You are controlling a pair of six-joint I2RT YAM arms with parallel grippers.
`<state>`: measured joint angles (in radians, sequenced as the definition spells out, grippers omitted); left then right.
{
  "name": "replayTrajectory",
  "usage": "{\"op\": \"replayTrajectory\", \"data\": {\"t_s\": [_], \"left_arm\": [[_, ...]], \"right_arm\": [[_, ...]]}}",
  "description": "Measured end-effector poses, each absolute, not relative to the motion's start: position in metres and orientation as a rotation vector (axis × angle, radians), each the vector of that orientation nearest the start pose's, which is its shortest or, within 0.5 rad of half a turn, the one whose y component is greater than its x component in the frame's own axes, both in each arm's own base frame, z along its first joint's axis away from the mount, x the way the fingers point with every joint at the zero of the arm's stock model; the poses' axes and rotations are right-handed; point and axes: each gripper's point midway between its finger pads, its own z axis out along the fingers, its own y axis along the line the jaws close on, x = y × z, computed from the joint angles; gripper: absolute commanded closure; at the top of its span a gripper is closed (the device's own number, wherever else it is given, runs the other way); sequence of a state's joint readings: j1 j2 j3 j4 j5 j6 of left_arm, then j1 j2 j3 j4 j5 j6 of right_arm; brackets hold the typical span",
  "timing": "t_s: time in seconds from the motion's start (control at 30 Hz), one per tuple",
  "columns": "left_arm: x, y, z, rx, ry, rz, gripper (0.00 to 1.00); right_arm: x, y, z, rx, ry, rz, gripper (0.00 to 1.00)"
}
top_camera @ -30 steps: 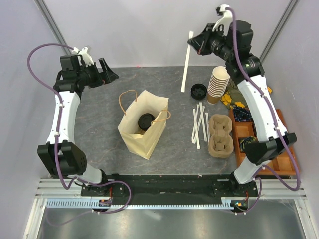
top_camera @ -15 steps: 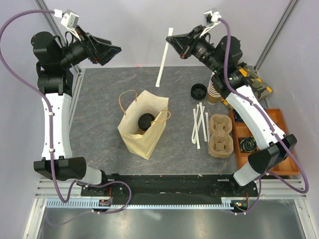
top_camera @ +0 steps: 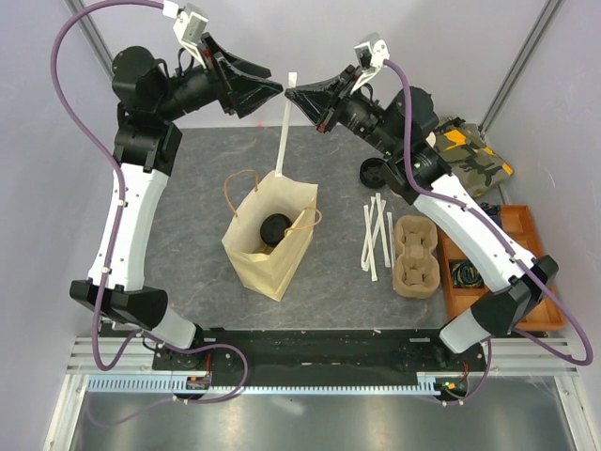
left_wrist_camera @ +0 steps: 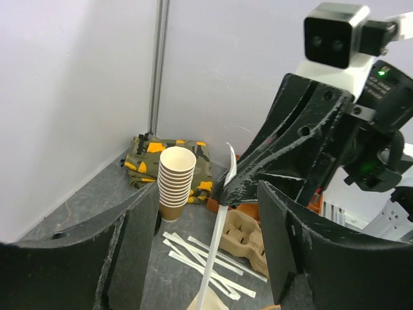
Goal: Pack the takeout coffee
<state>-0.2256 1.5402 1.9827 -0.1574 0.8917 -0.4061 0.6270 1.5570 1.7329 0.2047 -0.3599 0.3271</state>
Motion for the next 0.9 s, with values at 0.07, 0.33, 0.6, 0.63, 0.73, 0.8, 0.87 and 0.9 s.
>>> {"op": "replayTrajectory", "data": {"t_s": [0.07,0.33,0.6,0.63,0.73,0.8,0.87,0.9], "left_arm": [[0.341,-0.236,0.546,0.683,1.324,-1.086,0.35],[0.334,-0.249,0.547,0.698,1.318,-1.083,0.46],[0.332,-0.254,0.547,0.698,1.317,-1.089,0.46],[0.331,-0.255,0.547,0.701,1.316,-1.092,0.47],[0.329,-0.257,0.547,0.704,1.315,-1.097,0.52],[0.329,-0.258,0.547,0.707,1.315,-1.099,0.59],[0.328,-0.259,0.547,0.71,1.315,-1.104,0.68],[0.328,-0.259,0.546,0.711,1.316,-1.105,0.71]], "right_arm": [[0.339,0.339,0.532,-0.519,1.166,1.039,1.0],[0.328,0.336,0.534,-0.536,1.145,1.031,1.0],[0.323,0.337,0.53,-0.547,1.15,1.031,1.0],[0.322,0.337,0.53,-0.55,1.148,1.031,1.0],[0.32,0.338,0.531,-0.555,1.144,1.031,1.0],[0.318,0.339,0.53,-0.559,1.142,1.032,1.0],[0.317,0.339,0.529,-0.562,1.143,1.032,1.0],[0.316,0.34,0.529,-0.565,1.143,1.032,1.0]]}}
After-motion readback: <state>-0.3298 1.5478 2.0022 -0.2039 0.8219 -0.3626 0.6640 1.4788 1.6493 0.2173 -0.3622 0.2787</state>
